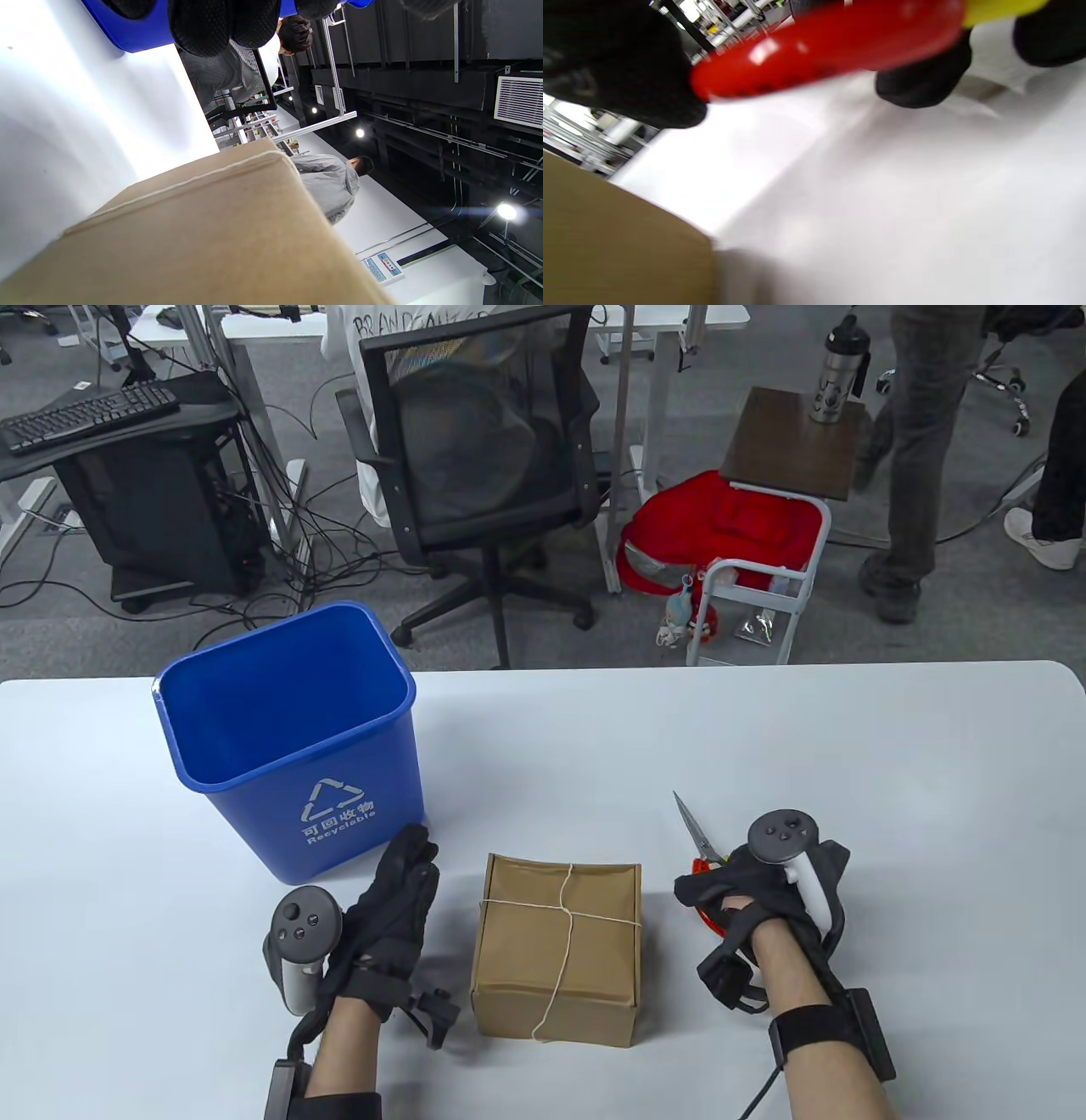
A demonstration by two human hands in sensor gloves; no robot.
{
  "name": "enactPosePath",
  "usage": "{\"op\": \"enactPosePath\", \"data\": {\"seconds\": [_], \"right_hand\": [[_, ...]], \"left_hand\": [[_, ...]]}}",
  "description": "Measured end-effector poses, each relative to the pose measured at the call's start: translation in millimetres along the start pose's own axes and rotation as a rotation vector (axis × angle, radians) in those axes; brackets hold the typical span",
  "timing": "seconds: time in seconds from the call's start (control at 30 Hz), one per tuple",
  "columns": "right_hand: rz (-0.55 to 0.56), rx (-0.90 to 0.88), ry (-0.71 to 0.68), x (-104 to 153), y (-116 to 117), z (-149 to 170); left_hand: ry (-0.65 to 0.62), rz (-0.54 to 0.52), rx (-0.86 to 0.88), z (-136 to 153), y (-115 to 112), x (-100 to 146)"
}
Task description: Cut the packaging cotton rope with scissors
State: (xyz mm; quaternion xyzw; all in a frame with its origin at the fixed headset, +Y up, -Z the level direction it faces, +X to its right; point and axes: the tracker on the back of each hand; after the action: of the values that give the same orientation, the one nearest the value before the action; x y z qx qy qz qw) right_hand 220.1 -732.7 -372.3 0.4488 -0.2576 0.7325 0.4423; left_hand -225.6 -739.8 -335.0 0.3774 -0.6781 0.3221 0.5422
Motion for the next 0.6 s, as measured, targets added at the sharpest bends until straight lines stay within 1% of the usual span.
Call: {"op": "enactPosePath", "data": {"seconds": [0.03, 0.07, 0.17, 0.2, 0.27, 0.3, 0.37, 0.4, 0.43, 0.47, 0.5, 0.6], "right_hand": [[-0.023, -0.080, -0.041, 1.8, -0.5, -0.1], [-0.025, -0.117, -0.085, 2.3, -1.1, 0.0], [-0.068, -0.253, -0.124, 5.5, 2.4, 0.0], [-0.062, -0.320, -0.148, 5.5, 4.4, 1.0], [-0.037, -0.465, -0.147, 6.0, 7.2, 2.5], [-0.056, -0.530, -0.154, 5.0, 8.3, 3.4], [-0.045, -0.591, -0.164, 5.4, 10.2, 3.2], [-0.041, -0.603, -0.181, 5.6, 10.8, 0.4], [-0.048, -0.575, -0.192, 6.2, 10.5, -2.2], [-0.076, -0.541, -0.250, 7.8, 9.5, -5.5], [-0.079, -0.543, -0.278, 9.6, 9.5, -11.2], [-0.158, -0.514, -0.388, 18.1, 10.6, -25.1]], "left_hand": [[0.000, 0.003, -0.004, 0.0, -0.3, -0.1], [0.001, 0.005, -0.006, 0.0, -0.5, -0.2], [0.002, 0.015, -0.017, 0.3, -1.8, -0.5], [0.002, 0.018, -0.019, 0.3, -2.1, -0.4], [0.004, 0.019, -0.021, 0.4, -2.3, 0.1], [0.005, 0.020, -0.022, 0.2, -2.3, 0.4], [0.004, 0.025, -0.028, -0.4, -2.4, 0.4], [0.001, 0.027, -0.033, -1.3, -2.6, 0.2], [0.000, 0.030, -0.037, -1.9, -2.7, 0.0], [-0.005, 0.038, -0.045, -3.2, -3.4, -0.3], [-0.009, 0.048, -0.060, -4.5, -4.1, -0.5], [-0.033, 0.084, -0.133, -10.2, -8.4, -1.0]]}}
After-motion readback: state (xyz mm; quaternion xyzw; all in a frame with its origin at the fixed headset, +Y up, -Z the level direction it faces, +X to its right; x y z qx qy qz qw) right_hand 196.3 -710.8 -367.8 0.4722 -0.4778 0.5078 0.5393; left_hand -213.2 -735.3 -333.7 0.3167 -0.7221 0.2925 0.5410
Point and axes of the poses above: the tracker on the back of each hand, its own z axis roughly to the little-finger side, its own x axis roughly from the fingertips to the wrist, y = z × x, and after that the axes turned 12 degrees about -x, right-handed
